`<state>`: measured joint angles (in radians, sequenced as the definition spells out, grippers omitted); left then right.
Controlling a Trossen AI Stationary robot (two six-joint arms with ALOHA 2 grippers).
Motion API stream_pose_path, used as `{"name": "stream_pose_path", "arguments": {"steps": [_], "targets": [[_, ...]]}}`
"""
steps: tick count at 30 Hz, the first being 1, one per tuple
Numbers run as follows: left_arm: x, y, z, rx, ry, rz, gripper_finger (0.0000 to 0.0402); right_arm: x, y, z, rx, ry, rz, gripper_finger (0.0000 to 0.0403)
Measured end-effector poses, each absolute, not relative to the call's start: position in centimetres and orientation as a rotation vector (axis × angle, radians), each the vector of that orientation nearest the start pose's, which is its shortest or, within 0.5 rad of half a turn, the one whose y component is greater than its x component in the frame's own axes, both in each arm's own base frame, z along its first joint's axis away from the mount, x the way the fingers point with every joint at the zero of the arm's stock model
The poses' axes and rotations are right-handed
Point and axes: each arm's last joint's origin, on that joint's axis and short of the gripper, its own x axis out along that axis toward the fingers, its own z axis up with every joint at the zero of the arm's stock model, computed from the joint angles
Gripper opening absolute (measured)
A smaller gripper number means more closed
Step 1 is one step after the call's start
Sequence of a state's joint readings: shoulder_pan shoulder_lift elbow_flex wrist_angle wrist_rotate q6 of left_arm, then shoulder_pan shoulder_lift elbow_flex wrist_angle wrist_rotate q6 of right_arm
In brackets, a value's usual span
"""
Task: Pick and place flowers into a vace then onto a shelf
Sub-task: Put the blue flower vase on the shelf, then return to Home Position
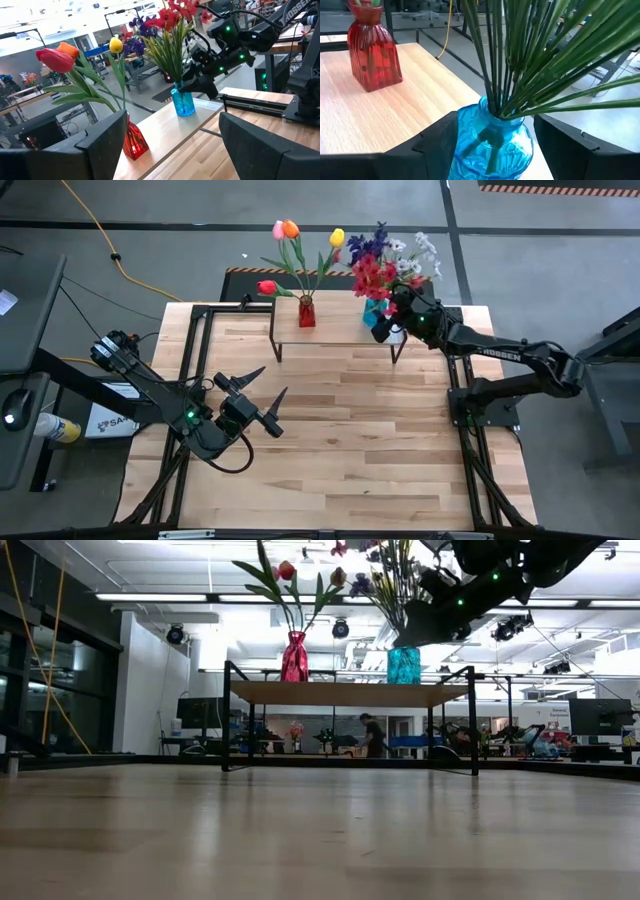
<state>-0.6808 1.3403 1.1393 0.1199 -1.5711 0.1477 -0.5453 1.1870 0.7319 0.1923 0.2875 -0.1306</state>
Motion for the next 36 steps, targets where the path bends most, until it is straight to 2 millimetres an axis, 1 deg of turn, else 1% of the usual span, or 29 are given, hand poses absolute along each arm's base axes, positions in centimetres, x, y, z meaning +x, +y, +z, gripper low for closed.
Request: {"name": "stream_pose_path", "arguments": {"steps": [6,13,18,23,29,36], "targets": [[23.5,-15.3,36.5,0.213,0.102,0.886,0.0347,21.6,-14.0,27.1,-0.091,0.334,-0.837,0.0252],[23.5,-15.3,36.5,0.214,0.102,0.886,0.0347,20.4,-13.4,28.0,-0.091,0.332,-0.841,0.0252],[23.5,-15.3,36.5,0.214,0.102,0.886,0.0347,19.7,-12.8,28.3,-0.046,0.339,-0.799,0.0252],[23.5,-15.3,36.5,0.214,0.102,0.886,0.0347,18.9,-12.3,28.4,0.008,0.361,-0.797,0.0252],[23.5,-15.3,36.5,0.214,0.102,0.886,0.0347,17.7,-11.3,29.4,0.032,0.327,-0.725,0.0252],[23.5,-15.3,36.5,0.214,0.102,0.886,0.0347,15.3,-9.7,30.8,0.037,0.294,-0.721,0.0252]]}}
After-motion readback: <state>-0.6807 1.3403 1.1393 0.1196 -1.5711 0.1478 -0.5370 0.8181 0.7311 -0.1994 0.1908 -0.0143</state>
